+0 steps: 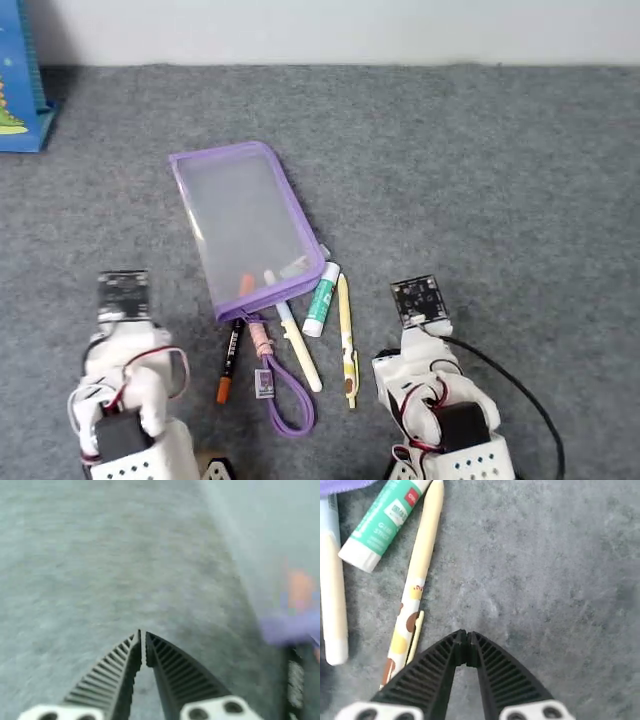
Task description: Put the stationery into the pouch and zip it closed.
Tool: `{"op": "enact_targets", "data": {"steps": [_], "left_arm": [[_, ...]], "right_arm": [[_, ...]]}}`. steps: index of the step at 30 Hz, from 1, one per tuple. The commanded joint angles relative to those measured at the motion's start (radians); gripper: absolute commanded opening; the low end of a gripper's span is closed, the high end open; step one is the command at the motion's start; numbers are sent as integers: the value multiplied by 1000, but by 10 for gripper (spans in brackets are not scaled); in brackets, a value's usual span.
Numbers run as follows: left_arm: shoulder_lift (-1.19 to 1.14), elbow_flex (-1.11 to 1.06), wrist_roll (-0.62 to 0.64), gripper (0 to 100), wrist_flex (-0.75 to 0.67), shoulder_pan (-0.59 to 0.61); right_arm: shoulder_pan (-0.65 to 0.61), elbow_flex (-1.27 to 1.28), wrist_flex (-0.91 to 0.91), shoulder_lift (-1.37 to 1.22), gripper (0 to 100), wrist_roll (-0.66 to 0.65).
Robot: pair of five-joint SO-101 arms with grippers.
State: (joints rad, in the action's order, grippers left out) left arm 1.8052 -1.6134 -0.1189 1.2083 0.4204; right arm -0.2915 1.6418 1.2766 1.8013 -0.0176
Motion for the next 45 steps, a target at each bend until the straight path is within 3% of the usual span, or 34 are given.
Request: {"op": "enact_targets", "data": {"steps": [1, 4, 12, 20, 28, 32, 37, 45], "left_arm": [[12, 58, 92, 15, -54, 107], [12, 58, 133, 15, -52, 135], [12, 33, 137, 15, -57, 132], [12, 31, 133, 15, -57, 132], [12, 30, 132, 15, -57, 132], [12, 19, 132, 15, -60, 132], [12, 19, 132, 15, -60, 132], [12, 19, 132, 15, -60, 132]], "right_arm": [[15, -92, -139, 10, 9, -166], [19, -130, -206, 5, 8, -167], [-209, -365, -140, -91, 8, -161], [-223, -667, -147, -684, 8, -158], [-371, -945, -194, -1265, 9, -157], [-450, -1023, -274, -1452, 25, -100], [-527, -1122, -295, -1635, 135, 18], [-598, -1267, -295, -1850, 114, 28]]}}
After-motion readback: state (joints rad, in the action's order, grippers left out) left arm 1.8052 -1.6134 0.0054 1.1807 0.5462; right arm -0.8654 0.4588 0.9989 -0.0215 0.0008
